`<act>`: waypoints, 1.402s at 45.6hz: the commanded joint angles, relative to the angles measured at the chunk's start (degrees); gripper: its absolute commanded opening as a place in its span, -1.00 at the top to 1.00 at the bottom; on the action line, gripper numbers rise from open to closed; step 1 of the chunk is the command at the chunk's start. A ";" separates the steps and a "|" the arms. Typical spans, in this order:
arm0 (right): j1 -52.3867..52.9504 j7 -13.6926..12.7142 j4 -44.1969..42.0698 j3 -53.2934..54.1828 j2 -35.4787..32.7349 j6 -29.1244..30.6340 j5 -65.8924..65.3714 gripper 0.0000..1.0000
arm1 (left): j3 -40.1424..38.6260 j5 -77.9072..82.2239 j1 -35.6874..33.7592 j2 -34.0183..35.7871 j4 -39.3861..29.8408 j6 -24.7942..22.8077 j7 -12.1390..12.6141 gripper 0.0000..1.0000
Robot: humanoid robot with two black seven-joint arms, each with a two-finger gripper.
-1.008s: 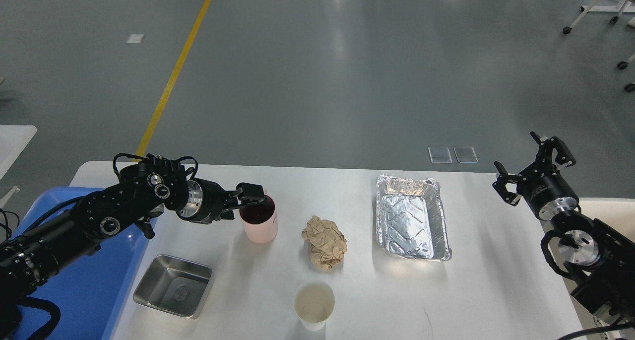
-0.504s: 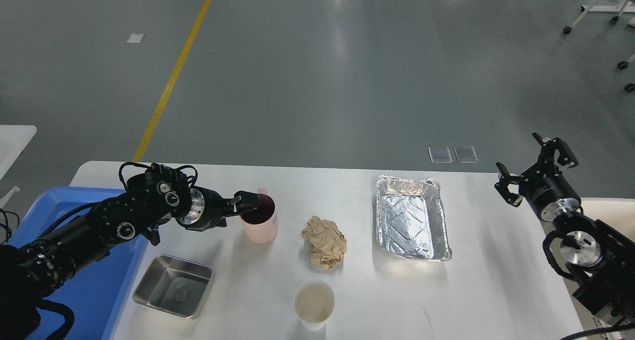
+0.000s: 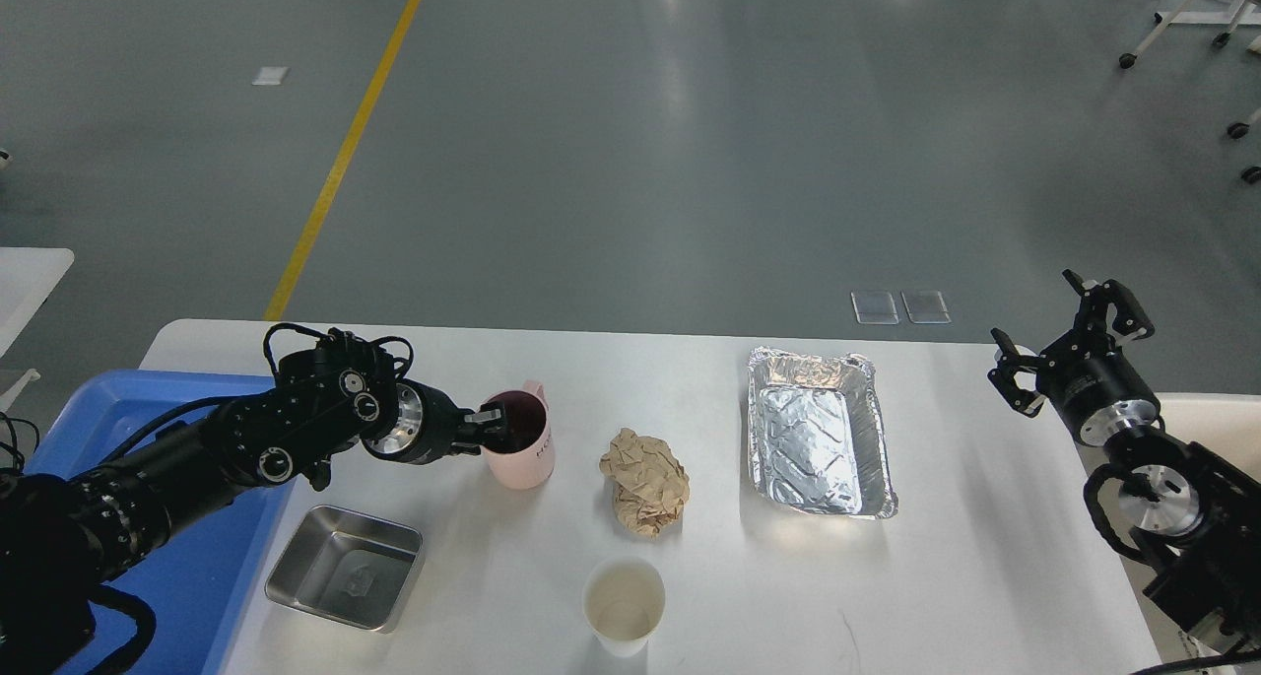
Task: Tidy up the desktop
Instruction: 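Lift the pink mug and carry it over the blue bin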
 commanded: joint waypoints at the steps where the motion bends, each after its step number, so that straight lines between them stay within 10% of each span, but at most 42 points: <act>1: -0.08 0.00 0.09 0.09 -0.06 0.00 0.00 -1.00 | 0.17 0.12 -1.05 -0.88 -0.41 -1.15 0.19 0.81; 26: -0.26 -0.09 0.09 0.09 -0.24 0.00 0.17 -1.00 | 0.44 1.61 -1.41 2.89 -2.43 -1.86 -0.95 1.00; 53: 0.09 -0.09 0.44 0.18 -0.33 -0.26 0.17 -1.00 | -17.75 1.00 17.74 54.03 -41.88 -3.35 -9.74 1.00; 64: 0.53 -0.27 0.36 0.18 -0.41 -0.35 0.17 -1.00 | -21.18 -5.15 18.98 70.39 -44.71 -9.15 -15.45 1.00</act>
